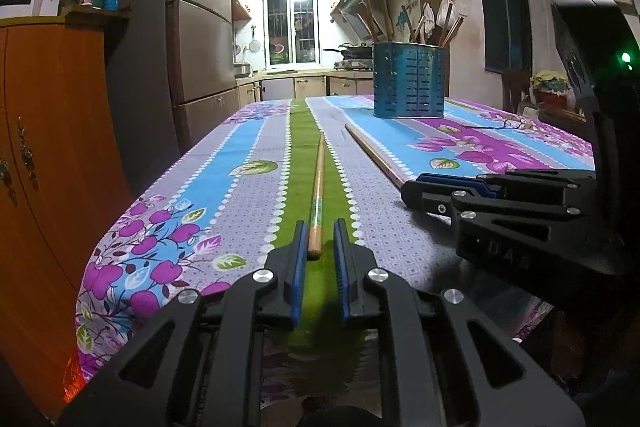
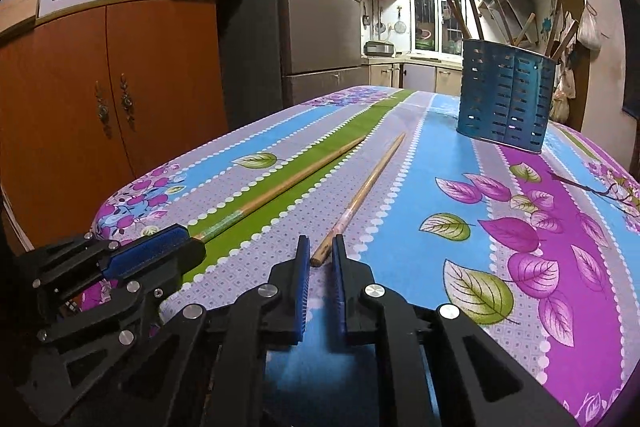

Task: Organize utensils
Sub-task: 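Close the left gripper on one chopstick while the right gripper grasps the other, then lift both chopsticks and carry them above the blue utensil holder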

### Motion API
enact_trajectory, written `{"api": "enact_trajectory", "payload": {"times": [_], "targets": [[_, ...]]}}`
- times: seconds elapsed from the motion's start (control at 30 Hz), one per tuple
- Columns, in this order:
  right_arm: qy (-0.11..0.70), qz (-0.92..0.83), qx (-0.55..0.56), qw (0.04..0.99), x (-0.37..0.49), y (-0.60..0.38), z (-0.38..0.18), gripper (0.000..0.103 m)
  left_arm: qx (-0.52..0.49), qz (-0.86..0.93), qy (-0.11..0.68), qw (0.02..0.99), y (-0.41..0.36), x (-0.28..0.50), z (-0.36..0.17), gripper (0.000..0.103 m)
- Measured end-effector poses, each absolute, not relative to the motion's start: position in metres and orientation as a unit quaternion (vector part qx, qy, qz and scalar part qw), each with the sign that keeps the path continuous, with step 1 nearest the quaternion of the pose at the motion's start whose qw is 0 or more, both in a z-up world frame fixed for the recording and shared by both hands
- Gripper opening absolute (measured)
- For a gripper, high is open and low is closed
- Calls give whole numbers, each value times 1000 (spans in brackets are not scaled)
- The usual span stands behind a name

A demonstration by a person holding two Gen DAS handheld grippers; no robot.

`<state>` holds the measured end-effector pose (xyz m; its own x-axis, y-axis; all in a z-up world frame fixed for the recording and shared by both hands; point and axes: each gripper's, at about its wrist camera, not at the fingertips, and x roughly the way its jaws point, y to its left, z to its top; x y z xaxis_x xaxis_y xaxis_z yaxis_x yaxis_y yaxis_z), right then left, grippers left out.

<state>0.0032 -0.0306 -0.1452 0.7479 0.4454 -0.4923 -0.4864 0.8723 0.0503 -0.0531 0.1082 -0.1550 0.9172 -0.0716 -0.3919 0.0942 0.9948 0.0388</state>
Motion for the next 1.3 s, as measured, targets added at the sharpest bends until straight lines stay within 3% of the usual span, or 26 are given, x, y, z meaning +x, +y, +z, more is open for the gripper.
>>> {"api": "enact_trajectory", "payload": {"times": [0.1, 0.13, 0.4, 0.87, 1.3], "targets": [[256, 253, -26, 933, 6, -35, -145, 9, 33, -40, 203, 978, 106, -53, -153, 10], [255, 254, -23, 933, 6, -37, -145, 8, 33, -43, 204, 978, 106, -53, -153, 6], [226, 254, -17, 940, -4, -63, -127, 7, 34, -46, 184, 981, 93, -56, -136, 5], [64, 247, -46, 966, -38, -137, -15, 6, 45, -89, 56, 994, 59, -34, -41, 5], [74, 241, -29, 967, 21, -190, 35, 6, 50, -123, 46, 990, 37, 11, 18, 5]]}}
